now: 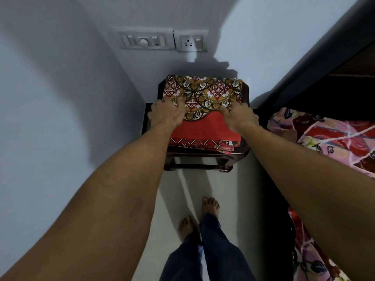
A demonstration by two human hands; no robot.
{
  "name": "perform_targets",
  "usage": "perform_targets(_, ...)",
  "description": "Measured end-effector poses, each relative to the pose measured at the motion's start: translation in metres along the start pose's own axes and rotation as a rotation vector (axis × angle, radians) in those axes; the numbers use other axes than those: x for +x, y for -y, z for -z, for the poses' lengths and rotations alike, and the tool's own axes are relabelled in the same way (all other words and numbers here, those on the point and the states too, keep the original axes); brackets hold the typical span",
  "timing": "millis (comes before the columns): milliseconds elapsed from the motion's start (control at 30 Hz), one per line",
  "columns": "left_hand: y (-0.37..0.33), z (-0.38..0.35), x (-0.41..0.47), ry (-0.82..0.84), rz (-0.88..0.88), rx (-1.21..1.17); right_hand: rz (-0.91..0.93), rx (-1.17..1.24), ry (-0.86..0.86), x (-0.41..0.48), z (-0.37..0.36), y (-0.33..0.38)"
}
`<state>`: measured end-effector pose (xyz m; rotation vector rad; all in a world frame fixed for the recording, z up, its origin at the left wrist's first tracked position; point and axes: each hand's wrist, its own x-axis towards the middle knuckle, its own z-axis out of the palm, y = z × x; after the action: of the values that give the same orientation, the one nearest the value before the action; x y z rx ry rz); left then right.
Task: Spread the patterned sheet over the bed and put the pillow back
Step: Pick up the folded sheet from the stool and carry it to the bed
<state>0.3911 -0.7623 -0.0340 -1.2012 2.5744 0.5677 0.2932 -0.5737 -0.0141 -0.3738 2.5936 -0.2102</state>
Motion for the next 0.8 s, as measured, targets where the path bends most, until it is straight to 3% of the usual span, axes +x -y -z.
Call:
perform_targets(333, 0.002, -0.035, 0.032, -0.034, 0.053, -0.126, -0.124, 0.136, -0.129, 0.036, -0.029, 0.001)
perform_targets(567, 0.006, -0.049, 0.043, -0.048, 0.120, -0.205, -0.256, 0.352, -0.107, 0.049, -0.040, 0.002)
perform_targets(800, 0.009, -0.055, 0.050, -0.039, 0.204, -0.177, -0.422, 0.552, 0.036, 0.063, -0.048, -0.007)
